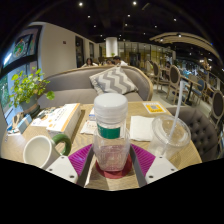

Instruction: Pour water

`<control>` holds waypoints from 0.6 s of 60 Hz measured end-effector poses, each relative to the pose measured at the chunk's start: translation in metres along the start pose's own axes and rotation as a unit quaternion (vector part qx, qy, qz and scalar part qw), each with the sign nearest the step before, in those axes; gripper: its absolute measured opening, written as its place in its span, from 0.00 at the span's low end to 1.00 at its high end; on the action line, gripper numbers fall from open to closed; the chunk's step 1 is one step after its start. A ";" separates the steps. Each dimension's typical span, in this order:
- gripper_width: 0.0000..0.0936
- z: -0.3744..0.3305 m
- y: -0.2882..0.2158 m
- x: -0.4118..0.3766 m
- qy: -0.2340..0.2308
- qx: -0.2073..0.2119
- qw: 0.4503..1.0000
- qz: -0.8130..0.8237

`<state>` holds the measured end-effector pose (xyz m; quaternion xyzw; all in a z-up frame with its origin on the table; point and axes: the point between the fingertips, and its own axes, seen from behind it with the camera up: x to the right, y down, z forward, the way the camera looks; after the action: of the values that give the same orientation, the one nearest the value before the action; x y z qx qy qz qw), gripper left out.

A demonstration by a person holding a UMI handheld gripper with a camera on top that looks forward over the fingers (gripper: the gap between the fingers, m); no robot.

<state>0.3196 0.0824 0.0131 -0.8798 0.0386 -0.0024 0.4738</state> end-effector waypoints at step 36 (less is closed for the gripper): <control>0.92 -0.269 0.019 -0.041 0.071 -0.074 0.994 0.027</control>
<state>0.2669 -0.1489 0.1470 -0.9087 0.0963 -0.0494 0.4032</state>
